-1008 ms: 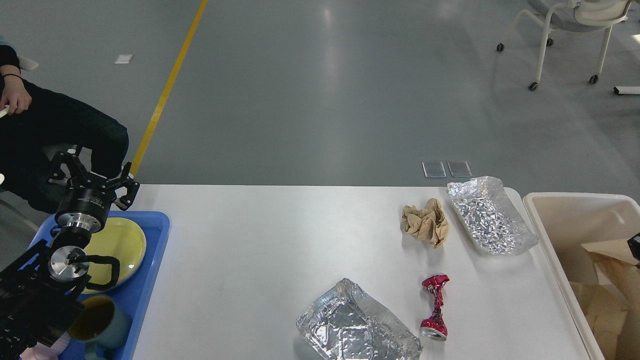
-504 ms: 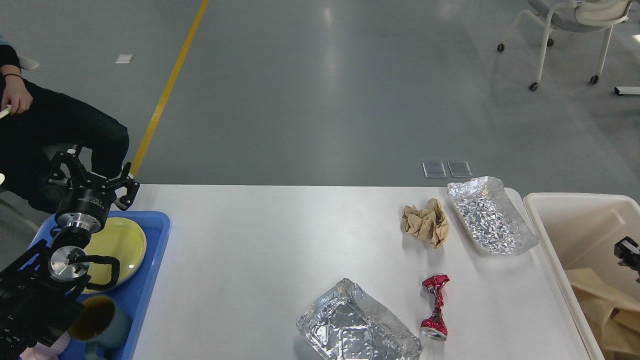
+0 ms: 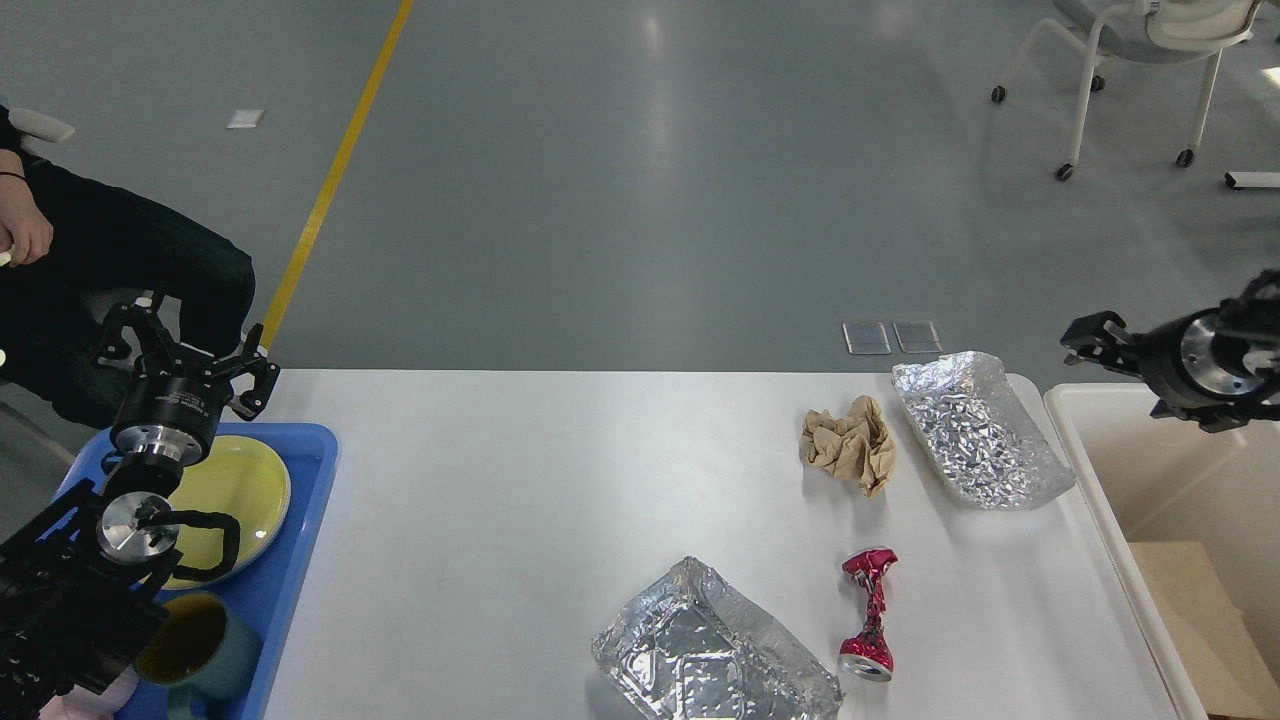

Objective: Tidy desktop
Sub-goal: 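Move the right gripper back over the small crumpled foil, then grasp the edge of the crumpled foil with the right gripper, then lift the foil and drop it into the white bin, then move the right gripper down to the red crushed can, then grasp the red crushed can with the right gripper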

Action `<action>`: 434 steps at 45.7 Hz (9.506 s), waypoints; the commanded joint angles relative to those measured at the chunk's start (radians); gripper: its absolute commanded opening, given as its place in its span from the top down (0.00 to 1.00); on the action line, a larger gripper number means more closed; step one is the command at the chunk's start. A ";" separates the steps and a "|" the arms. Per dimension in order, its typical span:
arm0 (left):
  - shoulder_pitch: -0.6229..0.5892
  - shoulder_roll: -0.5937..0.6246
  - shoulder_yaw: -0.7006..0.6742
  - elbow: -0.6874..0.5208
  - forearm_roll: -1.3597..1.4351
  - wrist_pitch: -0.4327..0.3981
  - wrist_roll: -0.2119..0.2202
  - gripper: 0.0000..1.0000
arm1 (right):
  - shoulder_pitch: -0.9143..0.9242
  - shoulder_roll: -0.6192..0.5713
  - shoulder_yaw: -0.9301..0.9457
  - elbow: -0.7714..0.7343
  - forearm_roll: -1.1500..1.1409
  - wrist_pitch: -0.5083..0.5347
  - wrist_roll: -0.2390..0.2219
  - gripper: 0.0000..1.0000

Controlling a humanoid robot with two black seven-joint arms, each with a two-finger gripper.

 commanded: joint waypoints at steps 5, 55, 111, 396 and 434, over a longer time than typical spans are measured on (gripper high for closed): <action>0.000 0.000 0.000 0.000 0.000 0.000 0.000 0.03 | 0.198 0.150 -0.062 0.038 0.002 0.305 0.003 0.00; 0.000 0.000 0.000 0.000 0.000 0.000 -0.001 0.03 | -0.299 -0.011 0.223 -0.249 0.001 0.479 0.003 0.00; 0.000 0.000 0.000 0.000 0.000 0.000 0.000 0.03 | -0.690 0.136 0.530 -0.460 0.019 -0.122 0.000 0.03; 0.000 0.000 -0.002 0.000 0.000 0.000 -0.001 0.03 | -0.195 0.614 -0.087 0.231 0.041 -0.214 -0.053 0.54; 0.000 0.000 -0.002 0.000 -0.002 0.000 0.000 0.03 | -0.063 0.542 -0.062 0.365 0.056 -0.190 -0.052 1.00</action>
